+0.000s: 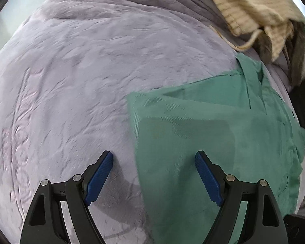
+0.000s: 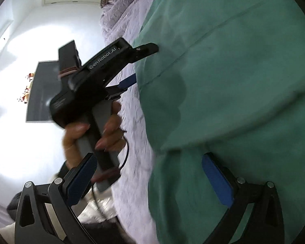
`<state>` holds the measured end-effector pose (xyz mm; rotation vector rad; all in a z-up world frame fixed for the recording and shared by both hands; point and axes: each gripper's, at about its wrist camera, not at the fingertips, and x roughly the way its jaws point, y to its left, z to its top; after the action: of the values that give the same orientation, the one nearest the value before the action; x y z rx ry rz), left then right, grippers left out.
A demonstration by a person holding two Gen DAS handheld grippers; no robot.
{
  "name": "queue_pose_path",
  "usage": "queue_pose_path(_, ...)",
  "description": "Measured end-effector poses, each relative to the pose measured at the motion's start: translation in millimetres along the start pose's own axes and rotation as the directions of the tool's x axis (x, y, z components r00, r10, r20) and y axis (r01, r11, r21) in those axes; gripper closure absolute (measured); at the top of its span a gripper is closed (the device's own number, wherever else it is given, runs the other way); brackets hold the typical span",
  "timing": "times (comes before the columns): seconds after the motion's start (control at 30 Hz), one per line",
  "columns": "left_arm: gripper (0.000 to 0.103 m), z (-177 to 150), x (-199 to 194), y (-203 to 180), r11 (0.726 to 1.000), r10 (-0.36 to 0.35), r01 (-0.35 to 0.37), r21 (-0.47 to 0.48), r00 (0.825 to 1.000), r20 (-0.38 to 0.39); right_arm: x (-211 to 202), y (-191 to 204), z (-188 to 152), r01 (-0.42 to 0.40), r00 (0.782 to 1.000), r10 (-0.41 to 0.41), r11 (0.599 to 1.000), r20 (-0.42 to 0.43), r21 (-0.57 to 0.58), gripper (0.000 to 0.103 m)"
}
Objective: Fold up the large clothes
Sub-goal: 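Carry the sleeve with the left tool across the jacket body and release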
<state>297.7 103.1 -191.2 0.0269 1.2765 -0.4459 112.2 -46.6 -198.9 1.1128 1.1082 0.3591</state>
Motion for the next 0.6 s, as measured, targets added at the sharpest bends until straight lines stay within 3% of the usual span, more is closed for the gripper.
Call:
queue_pose_path(0.07, 0.071, 3, 1, -4, 0.999, -0.038, 0.038, 0.026, 0.999, -0.012, 9, 4, 0, 0.016, 1.000, -0.017, 1.000, 0.027, 0.017, 0.001)
queue_pose_path(0.13, 0.085, 8, 1, -5, 0.999, -0.034, 0.035, 0.039, 0.999, -0.021, 7, 7, -1, 0.007, 0.999, -0.010, 0.999, 0.051, 0.050, 0.014)
queue_pose_path(0.2, 0.091, 13, -4, -4, 0.997, -0.055, 0.056, 0.047, 0.998, -0.021, 17, 6, 0, -0.021, 1.000, 0.019, 0.996, 0.021, 0.085, 0.087)
queue_pose_path(0.23, 0.091, 14, -7, -2, 0.997, -0.063, 0.064, 0.050, 0.998, -0.018, 27, 5, 9, -0.026, 1.000, 0.026, 0.994, -0.001, 0.105, 0.095)
queue_pose_path(0.43, 0.091, 17, -15, 9, 0.995, -0.068, 0.067, 0.067, 0.998, 0.010, 56, 15, -3, -0.073, 0.996, 0.078, 0.990, -0.038, 0.117, 0.099)
queue_pose_path(0.53, 0.093, 18, -4, 28, 0.999, -0.034, 0.034, 0.031, 0.999, 0.007, 75, 21, -9, -0.044, 0.996, 0.052, 0.994, -0.079, 0.095, 0.100)
queue_pose_path(0.6, 0.094, 16, 0, 40, 0.998, -0.054, 0.054, -0.022, 0.998, 0.009, 86, 17, -14, -0.004, 0.994, 0.015, 0.995, -0.108, 0.101, 0.100)
